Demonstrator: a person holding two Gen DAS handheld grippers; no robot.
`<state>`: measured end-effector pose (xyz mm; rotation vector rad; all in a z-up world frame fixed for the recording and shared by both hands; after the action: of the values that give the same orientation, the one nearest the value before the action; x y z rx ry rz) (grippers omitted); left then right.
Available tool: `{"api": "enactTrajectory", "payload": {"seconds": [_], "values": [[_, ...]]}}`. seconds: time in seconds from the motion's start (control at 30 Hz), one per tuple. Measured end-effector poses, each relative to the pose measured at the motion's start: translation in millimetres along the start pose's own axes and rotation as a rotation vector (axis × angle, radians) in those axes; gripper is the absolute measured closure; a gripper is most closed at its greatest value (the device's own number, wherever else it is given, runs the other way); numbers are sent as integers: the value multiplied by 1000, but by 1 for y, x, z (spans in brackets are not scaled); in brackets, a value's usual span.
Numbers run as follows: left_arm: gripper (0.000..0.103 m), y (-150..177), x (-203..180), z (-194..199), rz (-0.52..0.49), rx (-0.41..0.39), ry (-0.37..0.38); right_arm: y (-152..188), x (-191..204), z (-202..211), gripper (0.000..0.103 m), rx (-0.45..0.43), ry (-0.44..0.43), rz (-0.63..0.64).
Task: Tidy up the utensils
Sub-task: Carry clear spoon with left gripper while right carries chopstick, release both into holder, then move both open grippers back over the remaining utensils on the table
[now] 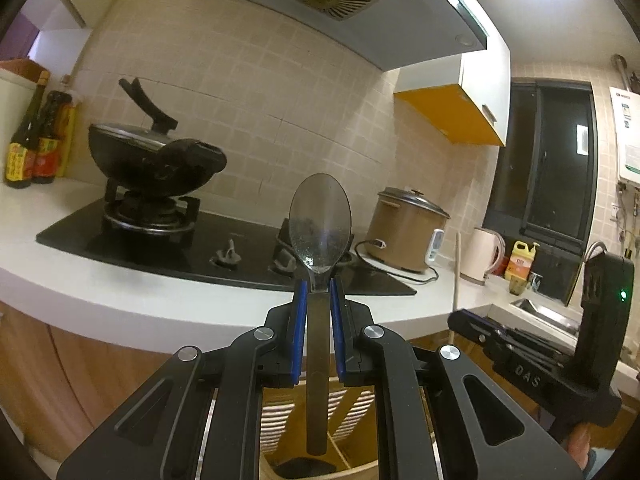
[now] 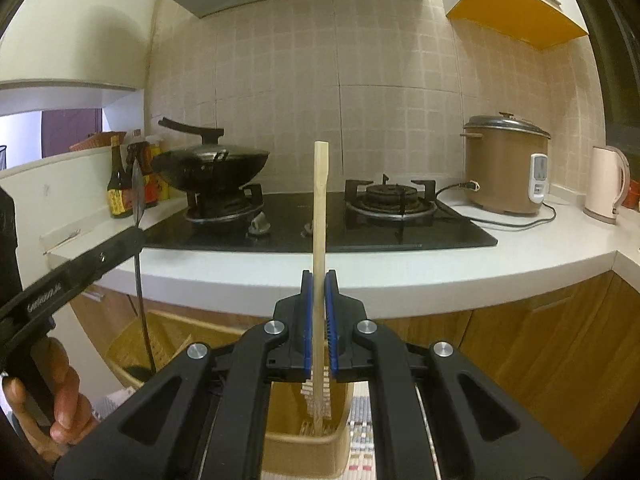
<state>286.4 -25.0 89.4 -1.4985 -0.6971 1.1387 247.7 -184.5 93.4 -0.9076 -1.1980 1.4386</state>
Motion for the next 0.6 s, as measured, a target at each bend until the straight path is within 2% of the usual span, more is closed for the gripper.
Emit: {"api": "enactTrajectory", "payload": {"seconds": [0.2,0.3,0.37,0.43,0.5,0.6], "values": [[92,10,3,6,2,47,17,13,4,14,98,50,-4,21],[91,9,4,13,6,66,25,17,4,22,94,84,-23,17],[81,7,4,20,4,76,40,19,4,28,83,112,-44,4],[56,4,5,31,-5,89,25,21,3,38,64,127,-60,-20],[52,3,5,41,-10,99,14,20,2,48,56,134,-74,-37],[52,1,7,57,-6,141,8,18,2,65,56,152,-87,-53]]}}
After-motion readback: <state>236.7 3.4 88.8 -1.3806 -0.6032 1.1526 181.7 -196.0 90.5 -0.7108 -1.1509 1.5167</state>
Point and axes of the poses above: each gripper's, at about its wrist camera, not at the fingertips, and z roughly against the way its jaws point, x to its left, y to its underside, the point moved 5 cm from there along -z, roughly the way its jaws point, and after that the axes turned 5 degrees about -x, right-handed, at the moved point
